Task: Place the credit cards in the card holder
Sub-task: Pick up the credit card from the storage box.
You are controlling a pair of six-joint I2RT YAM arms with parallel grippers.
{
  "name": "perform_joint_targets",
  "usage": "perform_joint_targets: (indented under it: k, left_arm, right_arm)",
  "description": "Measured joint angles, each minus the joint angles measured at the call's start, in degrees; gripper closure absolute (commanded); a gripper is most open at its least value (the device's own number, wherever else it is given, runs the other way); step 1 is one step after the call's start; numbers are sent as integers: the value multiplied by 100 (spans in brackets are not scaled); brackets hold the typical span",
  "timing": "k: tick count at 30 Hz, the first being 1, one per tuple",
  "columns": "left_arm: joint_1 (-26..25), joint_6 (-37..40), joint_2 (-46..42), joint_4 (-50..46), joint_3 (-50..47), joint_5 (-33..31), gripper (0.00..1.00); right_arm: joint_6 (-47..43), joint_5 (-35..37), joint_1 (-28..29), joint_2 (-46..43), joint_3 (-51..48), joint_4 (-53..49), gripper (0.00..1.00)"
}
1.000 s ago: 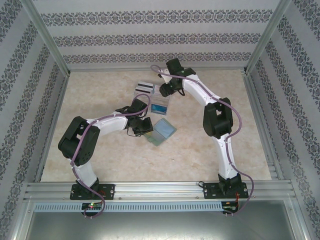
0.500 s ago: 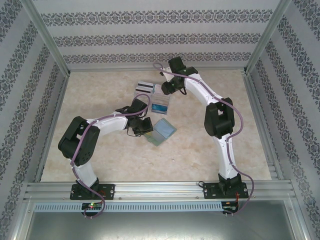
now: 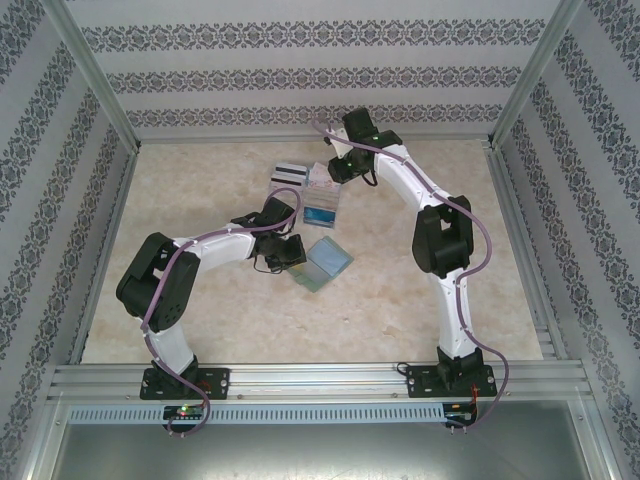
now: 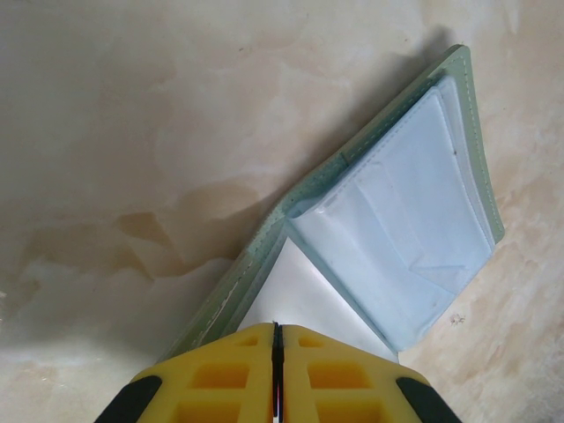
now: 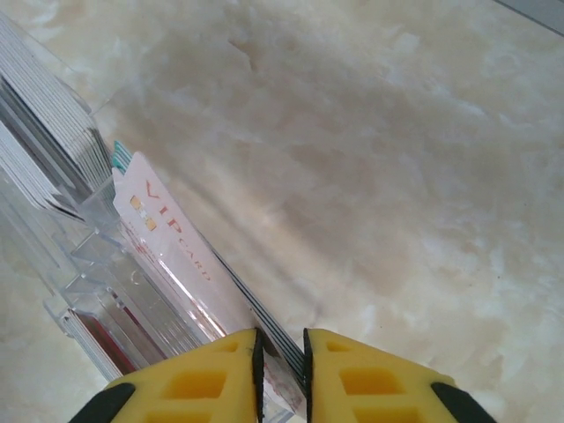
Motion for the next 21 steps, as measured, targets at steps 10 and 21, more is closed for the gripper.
perform_joint_targets:
  k: [10,21]
  left_arm:
    - [0,0,-2,0,0,0,90]
    - [0,0,-2,0,0,0,90]
  right_arm:
    - [0,-125,0,-68,-2,15,88]
    - [85,-573,-173,-306,-98,120,93]
